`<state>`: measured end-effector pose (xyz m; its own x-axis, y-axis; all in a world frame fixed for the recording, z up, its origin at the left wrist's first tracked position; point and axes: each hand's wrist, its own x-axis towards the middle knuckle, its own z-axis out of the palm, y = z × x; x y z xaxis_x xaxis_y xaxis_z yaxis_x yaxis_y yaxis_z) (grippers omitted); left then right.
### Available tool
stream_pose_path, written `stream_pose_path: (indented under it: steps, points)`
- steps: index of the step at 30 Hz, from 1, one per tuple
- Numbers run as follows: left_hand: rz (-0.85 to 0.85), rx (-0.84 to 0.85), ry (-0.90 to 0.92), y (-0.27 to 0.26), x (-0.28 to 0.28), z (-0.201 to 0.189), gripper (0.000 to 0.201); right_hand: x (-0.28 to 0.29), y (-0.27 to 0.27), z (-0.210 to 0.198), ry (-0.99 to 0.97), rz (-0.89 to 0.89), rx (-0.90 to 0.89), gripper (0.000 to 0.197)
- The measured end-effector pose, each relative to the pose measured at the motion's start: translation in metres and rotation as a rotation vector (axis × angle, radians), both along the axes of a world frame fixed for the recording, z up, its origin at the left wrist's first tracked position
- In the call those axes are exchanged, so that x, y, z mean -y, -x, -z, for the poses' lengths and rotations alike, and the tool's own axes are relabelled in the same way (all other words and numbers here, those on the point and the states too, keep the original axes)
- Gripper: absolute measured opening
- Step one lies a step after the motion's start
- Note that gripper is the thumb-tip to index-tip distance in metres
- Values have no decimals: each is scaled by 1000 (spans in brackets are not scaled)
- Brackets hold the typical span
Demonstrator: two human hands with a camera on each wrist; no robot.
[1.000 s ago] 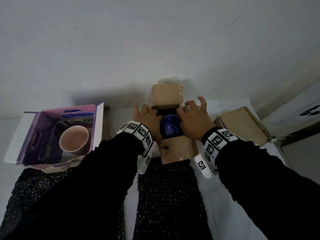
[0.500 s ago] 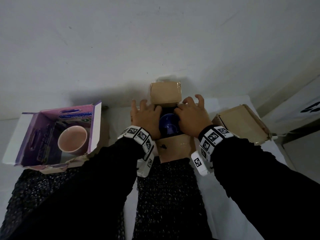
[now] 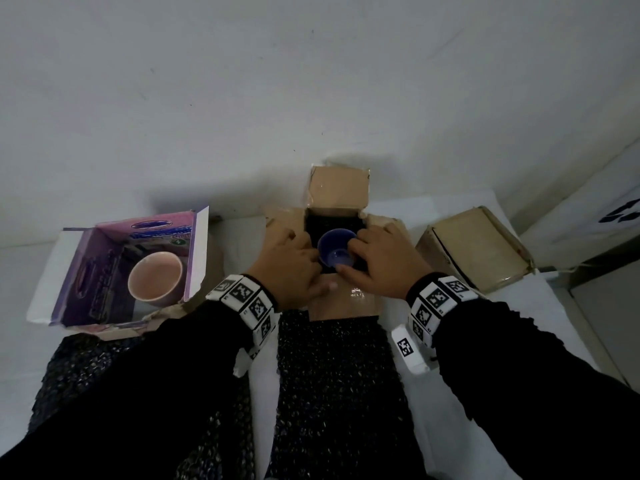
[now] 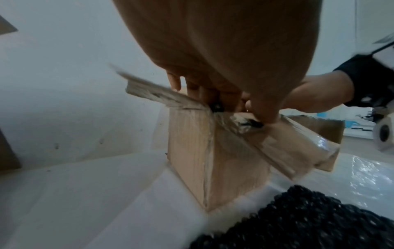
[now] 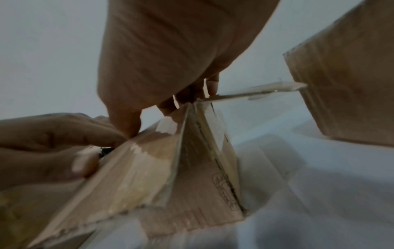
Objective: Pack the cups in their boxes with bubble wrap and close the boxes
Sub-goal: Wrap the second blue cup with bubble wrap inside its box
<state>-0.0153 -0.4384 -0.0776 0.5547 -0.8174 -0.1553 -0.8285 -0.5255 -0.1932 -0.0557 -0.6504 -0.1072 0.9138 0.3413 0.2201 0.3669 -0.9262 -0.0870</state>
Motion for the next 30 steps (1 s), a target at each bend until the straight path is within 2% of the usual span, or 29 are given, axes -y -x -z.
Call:
stream_pose_path:
  steps: [5, 11, 14, 16, 18, 20, 23, 26, 28, 30]
  points:
    - [-60, -29, -12, 7, 2, 8, 40, 5, 2, 0, 83, -116, 11, 54]
    - [-154, -3, 47, 10, 8, 11, 31, 4, 4, 1, 231, -155, 3, 59]
    - [-147, 46, 95, 16, 11, 10, 13, 1, 6, 3, 227, -130, 6, 53]
    - [-148, 103, 177, 20, 8, 20, 20, -2, 5, 3, 239, -119, -6, 49]
    - [-207, 55, 218, 24, 9, 22, 30, -3, 5, 2, 245, -118, -5, 49]
    - [-282, -23, 163, 27, 13, 19, 32, -6, 6, 0, 238, -107, -2, 49]
    - [-287, -13, 163, 28, 12, 20, 31, -11, 17, -1, 206, -75, 33, 33]
    - [-266, -7, 206, 35, 7, 23, 35, -12, 44, -2, 84, -14, 99, 26]
    - [-275, 58, 312, 46, -2, 26, 39, -14, 68, 3, -47, -13, 122, 18]
    - [-308, 104, 439, 61, -11, 26, 47, -17, 92, 17, -166, -15, 44, 19]
